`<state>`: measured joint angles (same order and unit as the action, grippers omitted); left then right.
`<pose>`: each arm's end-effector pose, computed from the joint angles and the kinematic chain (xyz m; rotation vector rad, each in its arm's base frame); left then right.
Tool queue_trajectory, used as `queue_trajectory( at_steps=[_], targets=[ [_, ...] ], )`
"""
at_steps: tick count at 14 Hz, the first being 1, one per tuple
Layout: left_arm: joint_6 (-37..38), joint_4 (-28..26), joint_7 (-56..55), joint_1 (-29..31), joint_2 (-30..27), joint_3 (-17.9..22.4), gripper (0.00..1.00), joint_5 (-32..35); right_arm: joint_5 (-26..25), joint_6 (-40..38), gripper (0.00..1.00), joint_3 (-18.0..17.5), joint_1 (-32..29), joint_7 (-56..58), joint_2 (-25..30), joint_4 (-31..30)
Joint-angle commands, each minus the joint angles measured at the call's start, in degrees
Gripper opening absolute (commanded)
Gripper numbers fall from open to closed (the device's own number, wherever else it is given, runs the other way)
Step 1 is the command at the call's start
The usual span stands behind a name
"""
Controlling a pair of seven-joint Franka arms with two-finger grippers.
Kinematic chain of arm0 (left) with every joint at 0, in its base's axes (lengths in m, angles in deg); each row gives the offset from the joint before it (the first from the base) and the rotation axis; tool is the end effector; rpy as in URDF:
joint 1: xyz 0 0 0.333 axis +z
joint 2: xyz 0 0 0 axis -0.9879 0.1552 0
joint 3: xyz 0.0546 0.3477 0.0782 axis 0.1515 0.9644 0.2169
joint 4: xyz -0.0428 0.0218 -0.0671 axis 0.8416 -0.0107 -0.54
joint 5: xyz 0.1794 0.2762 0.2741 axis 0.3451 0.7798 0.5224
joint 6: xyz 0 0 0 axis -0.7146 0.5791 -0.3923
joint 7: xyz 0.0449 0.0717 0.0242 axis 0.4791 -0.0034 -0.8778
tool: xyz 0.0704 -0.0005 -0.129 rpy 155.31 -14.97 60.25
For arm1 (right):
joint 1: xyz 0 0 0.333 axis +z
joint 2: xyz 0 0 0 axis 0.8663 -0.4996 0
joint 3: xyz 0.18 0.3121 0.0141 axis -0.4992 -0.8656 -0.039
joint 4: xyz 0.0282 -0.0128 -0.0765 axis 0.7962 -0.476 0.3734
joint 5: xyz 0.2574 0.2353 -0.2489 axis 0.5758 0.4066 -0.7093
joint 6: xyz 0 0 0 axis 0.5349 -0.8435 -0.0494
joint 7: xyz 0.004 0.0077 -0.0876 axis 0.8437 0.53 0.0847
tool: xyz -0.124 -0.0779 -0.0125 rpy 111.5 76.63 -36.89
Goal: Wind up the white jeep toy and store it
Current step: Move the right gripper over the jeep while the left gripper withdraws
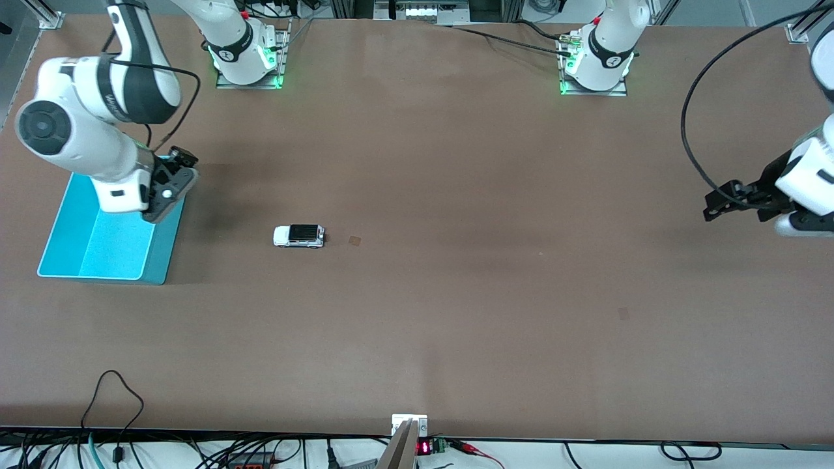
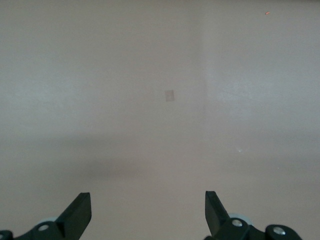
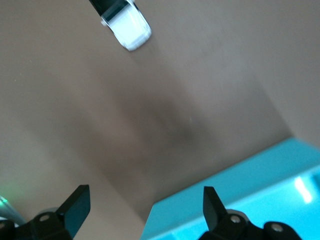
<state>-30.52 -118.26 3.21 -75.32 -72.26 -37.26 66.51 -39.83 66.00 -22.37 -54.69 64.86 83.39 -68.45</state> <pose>0.6391 0.0242 0.5508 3.1326 0.0362 0.0898 0.5630 0.0507 0.3532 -2.7428 -1.4975 0.2611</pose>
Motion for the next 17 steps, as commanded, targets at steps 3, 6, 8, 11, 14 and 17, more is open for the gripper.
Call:
queue_trajectory(
  at_steps=[3,6,8,11,14,17],
  targets=[
    [3.64,3.68,-5.47,-6.19,-0.12,4.64,1.0,-0.97,-0.66,2.19,1.0,0.25,10.29,2.39,-5.37,5.32],
    [3.65,3.69,-4.85,-5.4,-0.73,4.2,1.0,-1.06,-0.48,2.36,1.0,0.25,14.16,4.22,-10.54,10.5],
    [3.82,3.69,-4.85,-5.4,-0.91,4.2,1.0,-1.06,-0.4,4.37,1.0,0.25,15.57,8.08,-15.2,14.1],
    [4.43,3.51,-4.76,-5.4,-1.08,4.2,1.0,-1.06,0.04,11.49,1.0,0.16,16.02,13.88,-19.61,14.21],
    [5.39,3.6,-4.24,-5.4,-1.26,4.38,1.0,-0.88,-0.04,13.43,1.0,0.16,16.45,15.04,-21.72,13.94],
    [6.37,5.26,-4.05,-5.49,-0.99,4.29,1.0,-0.79,-0.04,16.41,1.0,-0.19,16.46,15.31,-22.87,12.37]
  ],
)
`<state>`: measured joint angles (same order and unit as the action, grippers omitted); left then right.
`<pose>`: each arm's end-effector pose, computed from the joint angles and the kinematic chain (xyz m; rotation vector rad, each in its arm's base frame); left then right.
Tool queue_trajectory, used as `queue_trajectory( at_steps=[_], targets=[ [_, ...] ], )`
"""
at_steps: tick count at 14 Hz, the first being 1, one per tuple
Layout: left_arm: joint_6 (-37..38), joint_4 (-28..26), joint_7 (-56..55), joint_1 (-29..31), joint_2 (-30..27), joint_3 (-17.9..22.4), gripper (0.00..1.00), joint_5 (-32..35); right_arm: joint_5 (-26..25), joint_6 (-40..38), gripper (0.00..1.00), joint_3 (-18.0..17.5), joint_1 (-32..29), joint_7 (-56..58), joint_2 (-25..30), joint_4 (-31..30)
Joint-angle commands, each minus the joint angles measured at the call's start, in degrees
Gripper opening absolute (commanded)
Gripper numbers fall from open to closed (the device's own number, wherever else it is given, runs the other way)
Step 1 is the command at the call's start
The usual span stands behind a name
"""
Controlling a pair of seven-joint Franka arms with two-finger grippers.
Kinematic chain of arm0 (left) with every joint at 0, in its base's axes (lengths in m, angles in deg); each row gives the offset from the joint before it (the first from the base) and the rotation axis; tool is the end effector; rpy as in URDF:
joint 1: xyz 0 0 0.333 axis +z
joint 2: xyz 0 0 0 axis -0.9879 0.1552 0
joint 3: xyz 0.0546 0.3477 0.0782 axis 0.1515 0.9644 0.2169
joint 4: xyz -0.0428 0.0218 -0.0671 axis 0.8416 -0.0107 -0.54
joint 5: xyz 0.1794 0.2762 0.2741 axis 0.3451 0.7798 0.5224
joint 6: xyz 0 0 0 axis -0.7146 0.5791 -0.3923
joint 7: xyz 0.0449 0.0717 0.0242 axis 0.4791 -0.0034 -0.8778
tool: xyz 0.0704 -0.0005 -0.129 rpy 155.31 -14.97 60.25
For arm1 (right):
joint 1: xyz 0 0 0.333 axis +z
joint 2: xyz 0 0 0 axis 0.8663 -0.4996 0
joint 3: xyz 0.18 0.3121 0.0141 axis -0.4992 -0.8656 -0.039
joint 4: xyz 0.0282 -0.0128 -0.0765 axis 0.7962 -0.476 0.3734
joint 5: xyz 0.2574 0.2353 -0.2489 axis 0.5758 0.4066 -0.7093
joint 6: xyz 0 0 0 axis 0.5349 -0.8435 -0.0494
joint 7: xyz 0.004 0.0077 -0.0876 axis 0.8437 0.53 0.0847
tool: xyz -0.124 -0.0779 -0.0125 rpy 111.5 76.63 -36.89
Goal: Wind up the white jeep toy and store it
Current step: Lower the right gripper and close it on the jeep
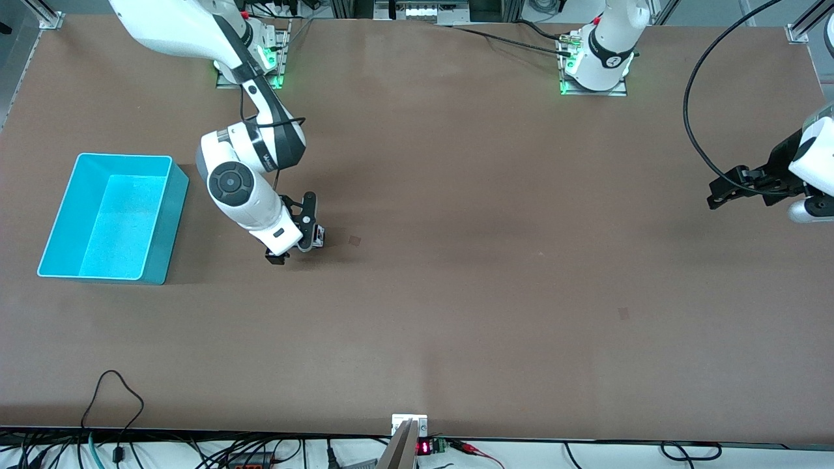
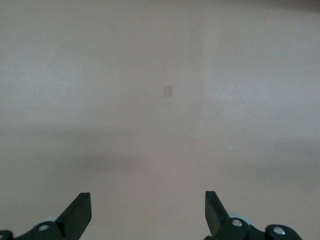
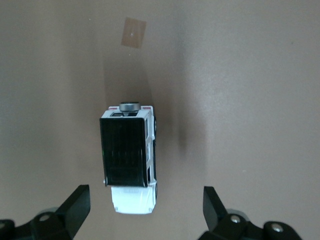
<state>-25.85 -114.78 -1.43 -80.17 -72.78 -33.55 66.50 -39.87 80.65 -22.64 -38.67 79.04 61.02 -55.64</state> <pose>0.6330 0.0099 0.5805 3.1336 0.1309 0.0708 0.6232 0.2483 0.2285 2.2395 2.1756 -0.1236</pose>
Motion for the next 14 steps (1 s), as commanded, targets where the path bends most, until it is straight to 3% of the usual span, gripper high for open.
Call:
queue_trajectory(
  at_steps=[1,14],
  targets=[
    [1.78,3.01,0.49,-0.64,-0.39,0.58,1.0,-0.87,0.09,2.38,1.0,0.08,0.52,1.14,-1.11,-0.44],
    [5.56,2.41,1.72,-0.2,-1.35,0.58,1.0,-0.78,0.09,3.7,1.0,-1.15,0.53,0.17,-3.84,-0.53]
  ],
)
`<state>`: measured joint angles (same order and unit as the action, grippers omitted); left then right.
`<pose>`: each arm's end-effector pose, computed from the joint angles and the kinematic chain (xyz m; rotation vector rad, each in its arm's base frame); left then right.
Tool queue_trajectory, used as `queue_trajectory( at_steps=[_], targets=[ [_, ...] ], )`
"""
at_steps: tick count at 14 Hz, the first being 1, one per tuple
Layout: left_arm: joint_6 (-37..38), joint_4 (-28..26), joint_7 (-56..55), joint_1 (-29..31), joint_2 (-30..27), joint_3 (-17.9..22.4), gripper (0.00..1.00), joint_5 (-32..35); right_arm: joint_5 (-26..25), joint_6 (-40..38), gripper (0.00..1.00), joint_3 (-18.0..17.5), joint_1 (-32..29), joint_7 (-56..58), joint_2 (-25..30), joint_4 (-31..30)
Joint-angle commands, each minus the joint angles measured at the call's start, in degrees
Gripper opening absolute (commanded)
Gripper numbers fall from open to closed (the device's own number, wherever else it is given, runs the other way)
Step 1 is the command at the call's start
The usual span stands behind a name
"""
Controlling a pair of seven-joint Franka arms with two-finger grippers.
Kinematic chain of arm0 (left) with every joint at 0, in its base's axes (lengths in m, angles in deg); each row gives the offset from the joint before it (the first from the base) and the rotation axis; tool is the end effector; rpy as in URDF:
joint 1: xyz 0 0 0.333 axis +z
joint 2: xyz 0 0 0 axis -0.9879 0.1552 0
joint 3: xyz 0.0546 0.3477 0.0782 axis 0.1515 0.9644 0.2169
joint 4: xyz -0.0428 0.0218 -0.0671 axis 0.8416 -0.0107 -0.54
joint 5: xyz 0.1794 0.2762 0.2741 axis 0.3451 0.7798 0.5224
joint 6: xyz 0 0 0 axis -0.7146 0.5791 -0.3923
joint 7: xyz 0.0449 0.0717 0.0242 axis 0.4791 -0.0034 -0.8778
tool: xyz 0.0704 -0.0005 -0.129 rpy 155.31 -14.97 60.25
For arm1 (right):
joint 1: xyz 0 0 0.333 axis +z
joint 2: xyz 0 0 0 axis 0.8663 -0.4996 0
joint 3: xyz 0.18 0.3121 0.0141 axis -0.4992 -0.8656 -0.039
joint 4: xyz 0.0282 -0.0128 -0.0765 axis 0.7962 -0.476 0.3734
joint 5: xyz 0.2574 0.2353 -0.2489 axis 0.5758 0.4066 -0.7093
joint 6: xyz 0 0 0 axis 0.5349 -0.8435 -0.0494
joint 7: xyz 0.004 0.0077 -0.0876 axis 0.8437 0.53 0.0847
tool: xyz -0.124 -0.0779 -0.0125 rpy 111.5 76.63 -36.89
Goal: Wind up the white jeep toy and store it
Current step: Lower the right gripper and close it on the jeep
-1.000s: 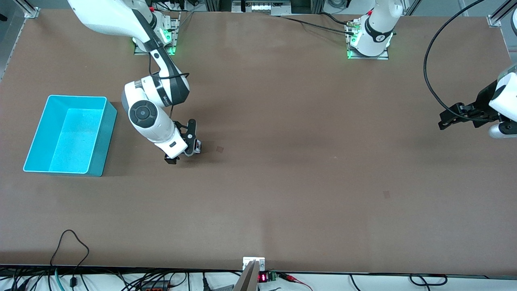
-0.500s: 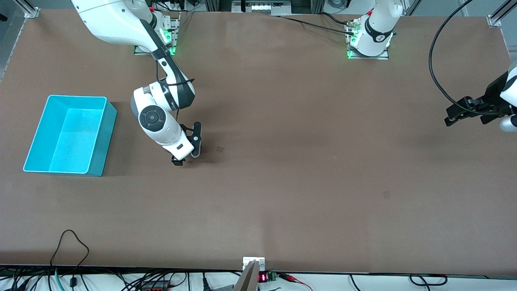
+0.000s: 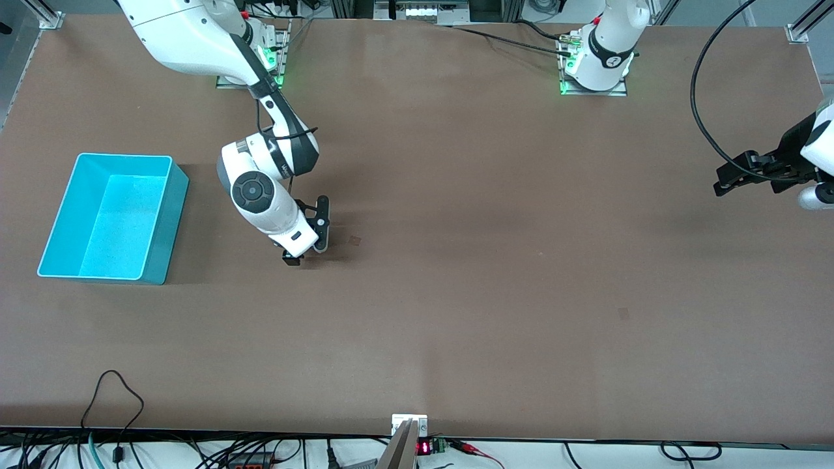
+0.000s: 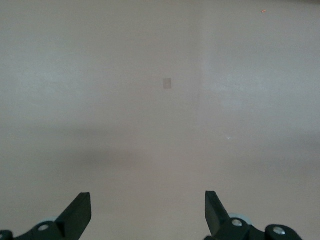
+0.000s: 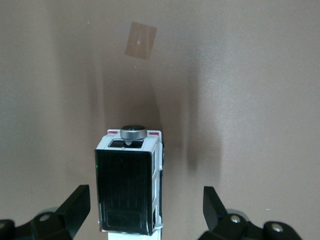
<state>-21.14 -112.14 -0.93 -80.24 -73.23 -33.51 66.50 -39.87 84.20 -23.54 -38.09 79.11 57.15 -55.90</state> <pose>0.6235 0.0094 0.6017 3.1357 0.1162 0.0265 0.6156 0.2645 0.1861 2.2182 2.2162 -0.1317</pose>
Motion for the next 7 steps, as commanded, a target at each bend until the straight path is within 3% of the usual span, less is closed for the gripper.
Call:
queue_trajectory(
  at_steps=[1,4,6,7],
  targets=[
    [0.77,-0.58,1.14,-0.21,-0.99,0.54,1.0,-0.87,0.08,0.07,1.0,-0.51,-0.06,0.18,0.03,-0.27],
    [-0.45,-2.16,1.14,-0.04,-1.68,0.54,1.0,-0.87,0.17,0.07,1.0,-0.78,-0.06,0.1,-0.06,-1.06],
    [-4.75,-8.56,1.14,0.14,-5.81,0.28,1.0,-0.79,0.17,0.07,1.0,-0.86,-0.06,0.1,-0.06,-1.15],
    [-4.86,-8.67,1.14,0.66,-5.82,0.01,1.0,-0.87,0.17,0.15,1.0,-0.86,-0.06,0.1,-0.06,-1.06]
  ],
)
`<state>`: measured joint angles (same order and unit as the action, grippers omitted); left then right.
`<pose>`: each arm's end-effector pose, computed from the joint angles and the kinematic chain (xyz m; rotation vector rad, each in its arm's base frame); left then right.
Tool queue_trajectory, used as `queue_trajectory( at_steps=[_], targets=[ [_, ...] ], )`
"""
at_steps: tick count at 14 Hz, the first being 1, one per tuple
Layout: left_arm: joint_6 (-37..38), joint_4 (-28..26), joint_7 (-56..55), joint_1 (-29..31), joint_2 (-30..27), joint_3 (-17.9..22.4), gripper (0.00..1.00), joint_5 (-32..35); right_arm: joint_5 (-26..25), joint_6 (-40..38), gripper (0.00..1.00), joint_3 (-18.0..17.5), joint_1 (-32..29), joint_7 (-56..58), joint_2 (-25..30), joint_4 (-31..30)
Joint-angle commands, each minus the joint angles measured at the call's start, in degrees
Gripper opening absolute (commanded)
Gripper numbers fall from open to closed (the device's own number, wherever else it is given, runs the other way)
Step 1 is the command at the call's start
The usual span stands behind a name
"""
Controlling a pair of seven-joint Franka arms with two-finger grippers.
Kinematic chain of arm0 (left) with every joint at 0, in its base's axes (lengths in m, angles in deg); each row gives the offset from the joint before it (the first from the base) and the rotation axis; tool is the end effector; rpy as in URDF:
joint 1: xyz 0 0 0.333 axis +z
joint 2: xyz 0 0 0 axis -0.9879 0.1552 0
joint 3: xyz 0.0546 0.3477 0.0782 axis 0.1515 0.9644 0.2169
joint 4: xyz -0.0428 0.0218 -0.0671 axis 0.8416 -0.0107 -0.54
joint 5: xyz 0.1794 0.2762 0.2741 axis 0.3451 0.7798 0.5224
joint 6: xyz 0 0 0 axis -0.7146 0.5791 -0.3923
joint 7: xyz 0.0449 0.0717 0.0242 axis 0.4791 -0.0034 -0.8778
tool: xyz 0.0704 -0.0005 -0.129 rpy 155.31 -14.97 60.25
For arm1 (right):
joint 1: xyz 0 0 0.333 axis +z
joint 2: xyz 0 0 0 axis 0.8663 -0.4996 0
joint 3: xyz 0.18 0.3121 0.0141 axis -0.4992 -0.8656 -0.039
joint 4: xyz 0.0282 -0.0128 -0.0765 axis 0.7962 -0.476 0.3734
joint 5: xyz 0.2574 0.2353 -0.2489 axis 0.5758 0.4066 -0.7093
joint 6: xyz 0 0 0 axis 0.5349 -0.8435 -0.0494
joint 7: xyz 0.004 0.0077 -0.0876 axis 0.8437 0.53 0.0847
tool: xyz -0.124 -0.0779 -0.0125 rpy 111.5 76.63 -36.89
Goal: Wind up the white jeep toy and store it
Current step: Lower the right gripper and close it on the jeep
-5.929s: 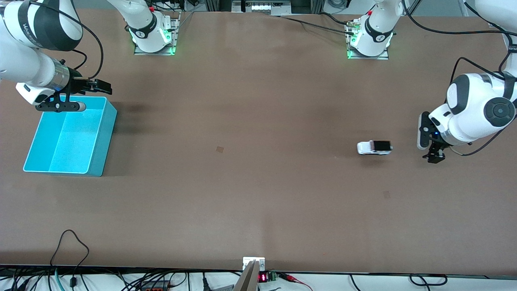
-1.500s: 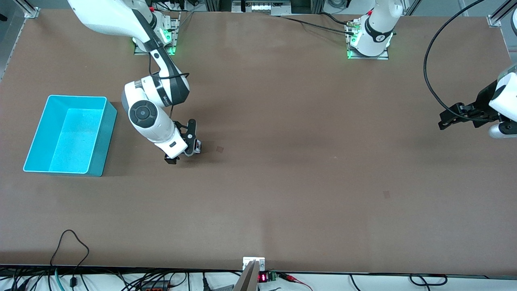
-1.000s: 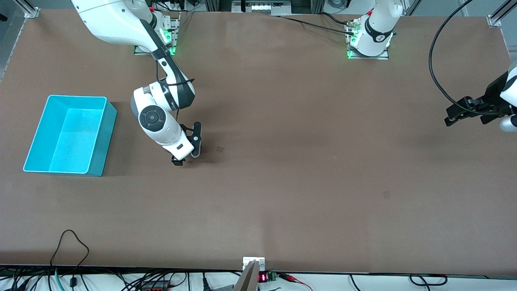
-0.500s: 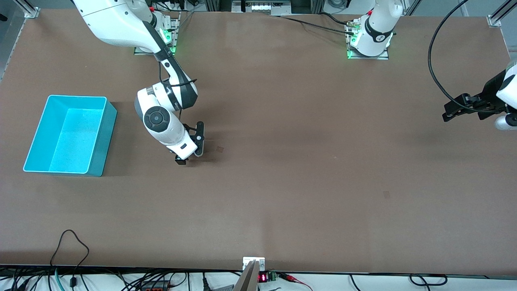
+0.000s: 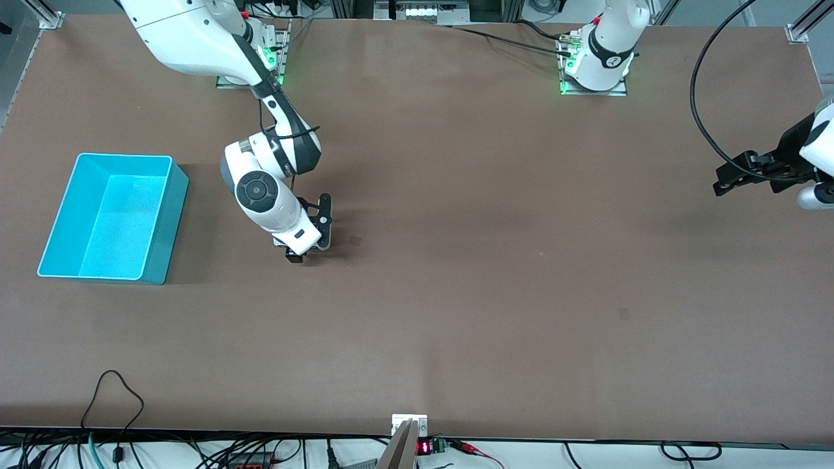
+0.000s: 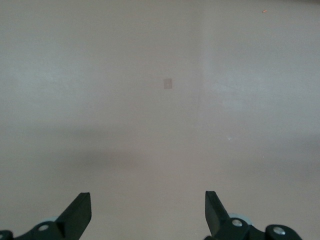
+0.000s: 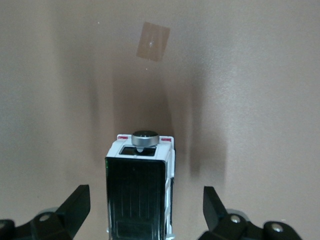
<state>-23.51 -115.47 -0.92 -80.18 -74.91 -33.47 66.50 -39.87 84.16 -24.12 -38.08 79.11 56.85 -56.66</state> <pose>0.6165 0.0103 0.5937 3.1351 0.1188 0.0462 0.6070 0.2681 0.1772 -2.2032 -2.2225 0.1562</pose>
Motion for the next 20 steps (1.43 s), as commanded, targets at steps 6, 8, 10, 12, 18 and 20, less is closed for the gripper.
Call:
queue_trajectory(
  at_steps=[6,8,10,12,18,20],
  targets=[
    [-1.52,-4.54,1.04,2.8,-3.88,-2.66,1.0,-0.87,0.08,0.63,0.6,-0.28,-0.06,0.1,-0.9,-0.21],
    [-1.0,-4.55,0.95,3.15,-4.15,-3.36,1.0,-0.87,0.08,0.81,0.46,-0.28,-0.06,0.01,-1.16,-0.21],
    [0.23,-4.55,0.95,3.24,-4.24,-3.36,1.0,-0.87,0.08,0.81,0.26,-0.28,-0.06,-0.08,-1.08,-0.04],
    [0.32,-4.55,0.95,3.42,-4.24,-3.36,1.0,-0.87,0.08,0.81,0.09,-0.28,-0.06,-0.16,-0.99,-0.04],
    [0.32,-4.46,0.68,3.42,-4.15,-3.28,1.0,-0.96,0.08,-2.17,0.05,0.33,-2.59,-0.43,5.68,0.14],
    [-0.03,-4.28,1.04,3.42,-4.15,-3.28,1.0,-0.96,0.08,-5.51,0.05,0.33,-5.76,-0.34,8.93,0.14]
  ],
)
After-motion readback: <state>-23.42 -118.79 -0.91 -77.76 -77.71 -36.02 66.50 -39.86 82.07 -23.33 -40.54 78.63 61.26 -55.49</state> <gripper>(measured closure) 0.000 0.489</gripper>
